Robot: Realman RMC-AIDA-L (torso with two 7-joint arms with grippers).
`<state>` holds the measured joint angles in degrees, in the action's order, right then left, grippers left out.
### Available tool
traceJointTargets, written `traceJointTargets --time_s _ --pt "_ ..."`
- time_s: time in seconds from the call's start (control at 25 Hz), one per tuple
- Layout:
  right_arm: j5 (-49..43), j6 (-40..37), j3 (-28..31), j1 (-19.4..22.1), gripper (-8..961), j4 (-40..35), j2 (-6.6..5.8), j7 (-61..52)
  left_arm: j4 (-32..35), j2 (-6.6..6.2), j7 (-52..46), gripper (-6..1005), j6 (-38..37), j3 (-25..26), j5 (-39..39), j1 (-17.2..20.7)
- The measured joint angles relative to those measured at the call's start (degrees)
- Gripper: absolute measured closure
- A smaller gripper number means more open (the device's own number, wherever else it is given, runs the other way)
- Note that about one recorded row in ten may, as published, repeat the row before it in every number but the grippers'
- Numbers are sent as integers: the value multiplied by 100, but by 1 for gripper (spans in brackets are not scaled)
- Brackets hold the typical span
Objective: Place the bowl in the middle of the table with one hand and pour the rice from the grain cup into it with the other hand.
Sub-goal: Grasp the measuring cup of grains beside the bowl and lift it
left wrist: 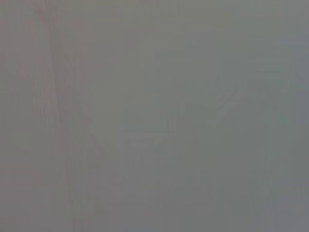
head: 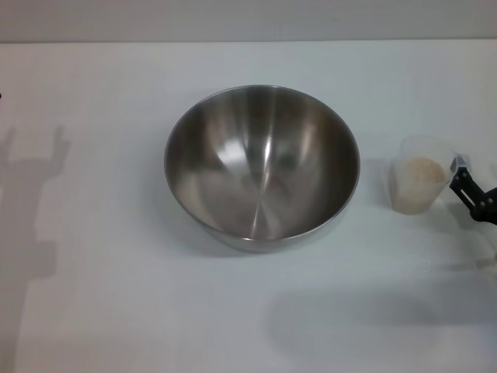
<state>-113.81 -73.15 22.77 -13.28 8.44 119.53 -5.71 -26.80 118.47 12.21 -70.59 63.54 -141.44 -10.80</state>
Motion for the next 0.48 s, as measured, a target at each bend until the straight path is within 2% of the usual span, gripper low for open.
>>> traceJointTargets --time_s 0.32,0.48 --pt "5 108 78 -27 155 42 16 0 47 -5 0 186 0 0 -22 -2" --pt "9 109 79 -48 325 47 23 0 89 -4 0 186 -4 0 -24 -2"
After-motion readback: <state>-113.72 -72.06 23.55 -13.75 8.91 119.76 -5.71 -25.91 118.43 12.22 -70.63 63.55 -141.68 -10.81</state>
